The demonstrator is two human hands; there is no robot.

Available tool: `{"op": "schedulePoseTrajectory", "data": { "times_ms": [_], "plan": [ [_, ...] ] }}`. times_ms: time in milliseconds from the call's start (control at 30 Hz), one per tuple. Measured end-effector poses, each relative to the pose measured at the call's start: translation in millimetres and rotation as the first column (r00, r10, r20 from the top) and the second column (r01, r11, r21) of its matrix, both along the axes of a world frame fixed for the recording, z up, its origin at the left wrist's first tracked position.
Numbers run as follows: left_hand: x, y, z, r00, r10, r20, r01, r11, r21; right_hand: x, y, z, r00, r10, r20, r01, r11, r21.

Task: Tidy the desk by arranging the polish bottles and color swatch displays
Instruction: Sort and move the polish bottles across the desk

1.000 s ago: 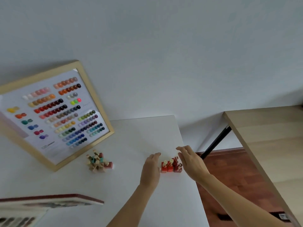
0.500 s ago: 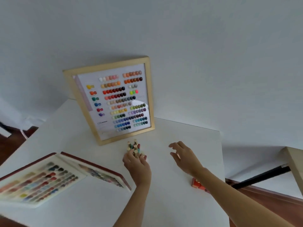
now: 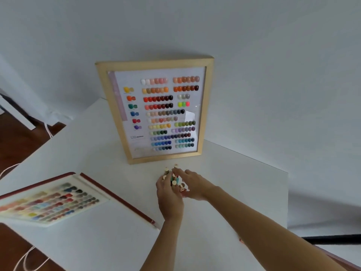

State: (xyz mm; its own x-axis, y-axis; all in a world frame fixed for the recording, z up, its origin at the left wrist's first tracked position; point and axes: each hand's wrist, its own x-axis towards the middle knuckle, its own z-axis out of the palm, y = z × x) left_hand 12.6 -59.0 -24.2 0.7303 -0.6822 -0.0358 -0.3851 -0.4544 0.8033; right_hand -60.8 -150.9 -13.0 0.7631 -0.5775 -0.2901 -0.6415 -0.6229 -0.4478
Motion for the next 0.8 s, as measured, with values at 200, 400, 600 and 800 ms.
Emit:
{"op": "schedulePoseTrajectory", "data": {
  "times_ms": [200, 400, 600, 800],
  "plan": [
    [6.7, 0.0, 4.2, 0.999, 0.046, -0.006, -0.046, 0.998, -0.052, 10.0, -13.4, -3.6, 0.998, 0.062, 0.022, -0.062, 0.997, 0.044],
    [5.7, 3.4, 6.6, 0.999, 0.04, -0.015, -0.041, 0.996, -0.083, 16.8, -7.6, -9.0, 0.999, 0.002, 0.039, -0.004, 0.999, 0.053],
    [3.9, 10.4, 9.8, 1.0, -0.028, 0.0, 0.028, 0.994, -0.104, 7.0, -0.5, -2.0, 0.997, -0.06, 0.044, 0.058, 0.998, 0.038],
    [-5.9, 22.0, 14.5, 0.994, -0.11, 0.014, 0.111, 0.989, -0.097, -30.7, 4.5, 11.2, 0.996, -0.09, 0.013, 0.09, 0.996, 0.005]
  ]
}}
